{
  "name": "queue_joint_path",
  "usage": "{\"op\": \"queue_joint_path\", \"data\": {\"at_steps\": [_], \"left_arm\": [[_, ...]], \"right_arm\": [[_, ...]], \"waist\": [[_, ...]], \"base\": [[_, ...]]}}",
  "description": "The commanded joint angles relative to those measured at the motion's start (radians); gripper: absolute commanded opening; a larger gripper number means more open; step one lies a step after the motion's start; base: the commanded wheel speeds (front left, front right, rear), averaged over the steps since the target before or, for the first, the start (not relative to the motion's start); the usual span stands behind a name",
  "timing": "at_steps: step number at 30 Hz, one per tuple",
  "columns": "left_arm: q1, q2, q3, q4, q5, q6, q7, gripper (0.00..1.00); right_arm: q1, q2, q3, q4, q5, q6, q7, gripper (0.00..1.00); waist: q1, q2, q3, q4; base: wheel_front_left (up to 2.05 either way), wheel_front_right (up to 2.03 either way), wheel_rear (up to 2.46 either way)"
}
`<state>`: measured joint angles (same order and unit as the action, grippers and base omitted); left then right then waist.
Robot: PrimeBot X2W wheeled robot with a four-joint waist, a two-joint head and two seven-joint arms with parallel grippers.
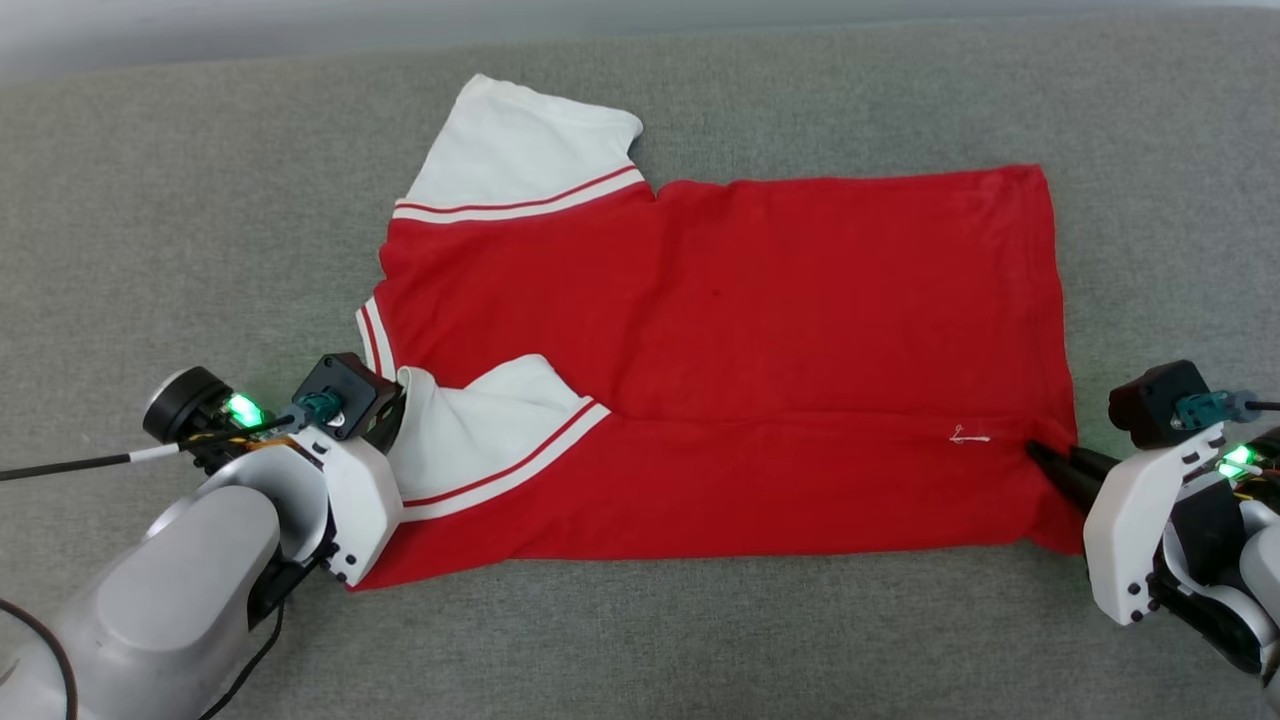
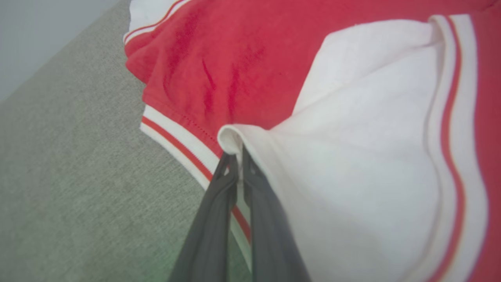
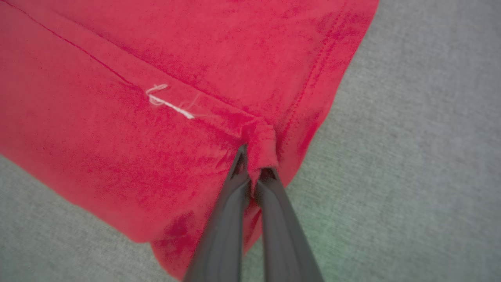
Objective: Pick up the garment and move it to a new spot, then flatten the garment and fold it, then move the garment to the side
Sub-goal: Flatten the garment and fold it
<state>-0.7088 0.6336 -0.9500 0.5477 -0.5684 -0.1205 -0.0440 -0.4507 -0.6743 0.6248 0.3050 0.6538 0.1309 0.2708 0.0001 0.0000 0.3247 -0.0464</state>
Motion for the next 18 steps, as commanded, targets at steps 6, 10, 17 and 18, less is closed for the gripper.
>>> {"op": "queue_joint_path", "data": {"at_steps": [6, 10, 17, 18], "left_arm": [[-0.010, -0.023, -0.017, 0.062, -0.025, -0.006, -0.043, 1.00], [-0.036, 0.010, -0.011, 0.043, -0.036, -0.006, -0.020, 1.00], [-0.078, 0.061, 0.000, -0.075, -0.136, -0.006, 0.204, 1.00], [-0.083, 0.067, -0.003, -0.092, -0.162, -0.007, 0.259, 1.00]], "right_arm": [[0.015, -0.001, 0.006, 0.000, 0.015, 0.000, -0.060, 1.00], [0.044, -0.017, -0.006, -0.032, 0.013, 0.000, -0.076, 1.00], [0.090, -0.029, -0.033, -0.059, 0.002, 0.000, -0.068, 1.00], [0.096, -0.027, -0.038, -0.061, 0.000, 0.000, -0.067, 1.00]], "waist": [[-0.0001, 0.0000, -0.090, 0.015], [-0.0001, 0.0000, -0.134, 0.023], [-0.0001, 0.0000, -0.174, 0.035], [-0.0001, 0.0000, -0.177, 0.036]], "base": [[0.00, 0.00, 0.00], [0.00, 0.00, 0.00], [0.00, 0.00, 0.00], [0.00, 0.00, 0.00]]}}
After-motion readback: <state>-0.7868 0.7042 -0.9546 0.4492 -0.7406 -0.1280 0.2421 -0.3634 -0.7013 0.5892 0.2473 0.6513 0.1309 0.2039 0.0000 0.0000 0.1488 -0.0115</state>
